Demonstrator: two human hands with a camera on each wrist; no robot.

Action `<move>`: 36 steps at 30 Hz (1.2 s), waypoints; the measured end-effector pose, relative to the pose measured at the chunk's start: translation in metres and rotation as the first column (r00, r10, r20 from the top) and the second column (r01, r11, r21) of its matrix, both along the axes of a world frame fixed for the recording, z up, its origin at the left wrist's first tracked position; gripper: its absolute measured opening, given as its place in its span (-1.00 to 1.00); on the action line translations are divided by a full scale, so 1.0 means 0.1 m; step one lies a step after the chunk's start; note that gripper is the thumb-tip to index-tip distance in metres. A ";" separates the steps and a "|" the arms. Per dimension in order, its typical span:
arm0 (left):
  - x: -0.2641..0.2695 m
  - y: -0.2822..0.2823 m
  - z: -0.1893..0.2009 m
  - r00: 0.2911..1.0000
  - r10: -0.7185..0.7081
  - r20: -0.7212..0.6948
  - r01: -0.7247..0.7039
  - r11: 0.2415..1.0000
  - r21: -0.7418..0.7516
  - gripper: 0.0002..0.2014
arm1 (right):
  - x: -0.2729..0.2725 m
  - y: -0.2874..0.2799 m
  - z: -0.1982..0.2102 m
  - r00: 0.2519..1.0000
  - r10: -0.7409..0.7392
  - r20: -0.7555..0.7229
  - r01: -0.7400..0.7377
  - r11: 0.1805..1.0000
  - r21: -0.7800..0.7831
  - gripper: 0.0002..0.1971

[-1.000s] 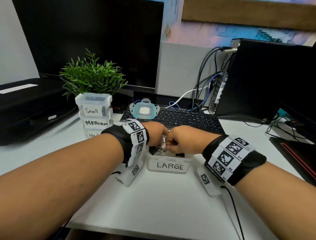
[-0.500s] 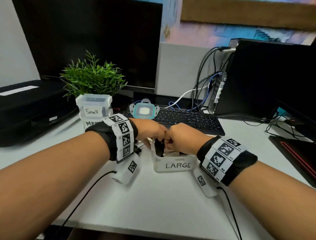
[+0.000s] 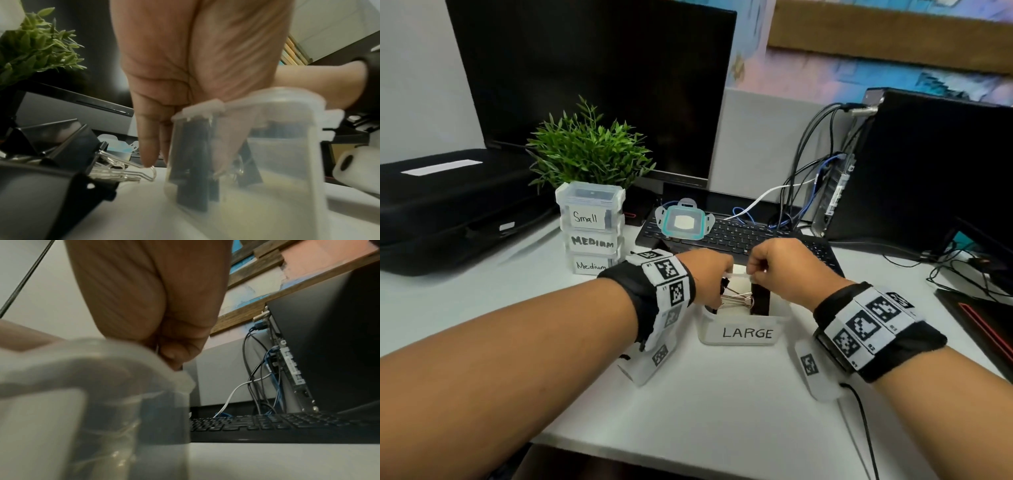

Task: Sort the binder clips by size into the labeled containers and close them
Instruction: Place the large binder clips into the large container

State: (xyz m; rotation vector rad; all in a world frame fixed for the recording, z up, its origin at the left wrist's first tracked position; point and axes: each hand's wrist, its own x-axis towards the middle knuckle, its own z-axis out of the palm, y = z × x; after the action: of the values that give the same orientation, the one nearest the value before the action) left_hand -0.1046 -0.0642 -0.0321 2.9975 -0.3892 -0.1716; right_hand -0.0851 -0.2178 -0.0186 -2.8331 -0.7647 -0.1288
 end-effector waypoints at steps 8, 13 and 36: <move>0.00 0.00 -0.01 0.994 -0.096 0.044 0.098 0.994 -0.054 -0.43 | -0.01 -0.09 -0.01 0.995 -0.010 -0.098 -0.005 0.989 -0.149 -0.74; 0.02 0.03 -0.02 0.988 -0.155 0.026 0.153 0.987 0.048 -0.65 | -0.01 -0.09 -0.03 0.996 -0.005 -0.087 -0.011 0.983 -0.182 -0.79; 0.05 -0.03 0.01 0.996 -0.077 0.039 0.074 0.993 0.091 -0.82 | -0.02 0.02 -0.06 0.999 0.005 -0.032 -0.012 0.975 -0.220 -0.75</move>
State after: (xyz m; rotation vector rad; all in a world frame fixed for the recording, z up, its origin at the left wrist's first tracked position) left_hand -0.0992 -0.0677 -0.0314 3.0810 -0.5132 -0.1360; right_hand -0.0868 -0.2156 -0.0247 -3.0306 -0.8318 0.0028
